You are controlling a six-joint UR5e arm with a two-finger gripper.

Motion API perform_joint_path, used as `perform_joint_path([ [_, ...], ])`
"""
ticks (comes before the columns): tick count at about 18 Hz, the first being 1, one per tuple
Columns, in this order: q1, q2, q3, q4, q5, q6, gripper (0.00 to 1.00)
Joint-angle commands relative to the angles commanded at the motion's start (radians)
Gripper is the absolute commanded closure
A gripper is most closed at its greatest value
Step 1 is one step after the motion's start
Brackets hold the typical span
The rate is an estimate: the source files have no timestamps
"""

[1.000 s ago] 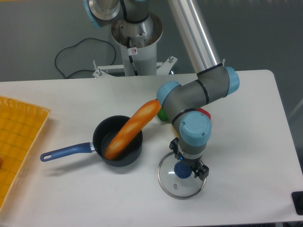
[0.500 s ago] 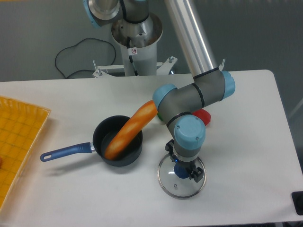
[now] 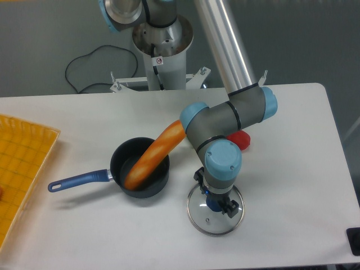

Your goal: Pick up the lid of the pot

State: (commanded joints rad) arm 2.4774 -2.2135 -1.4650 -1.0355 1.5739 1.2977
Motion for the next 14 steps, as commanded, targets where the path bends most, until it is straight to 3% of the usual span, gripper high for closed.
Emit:
perform_joint_path([
  [3,0.000,0.000,0.000,0.002,0.000,0.005,0.00],
  [8,0.000,0.002,0.002,0.002,0.002,0.012,0.19],
  [14,0.000,0.005,0.002,0.002,0.003,0.014,0.31],
])
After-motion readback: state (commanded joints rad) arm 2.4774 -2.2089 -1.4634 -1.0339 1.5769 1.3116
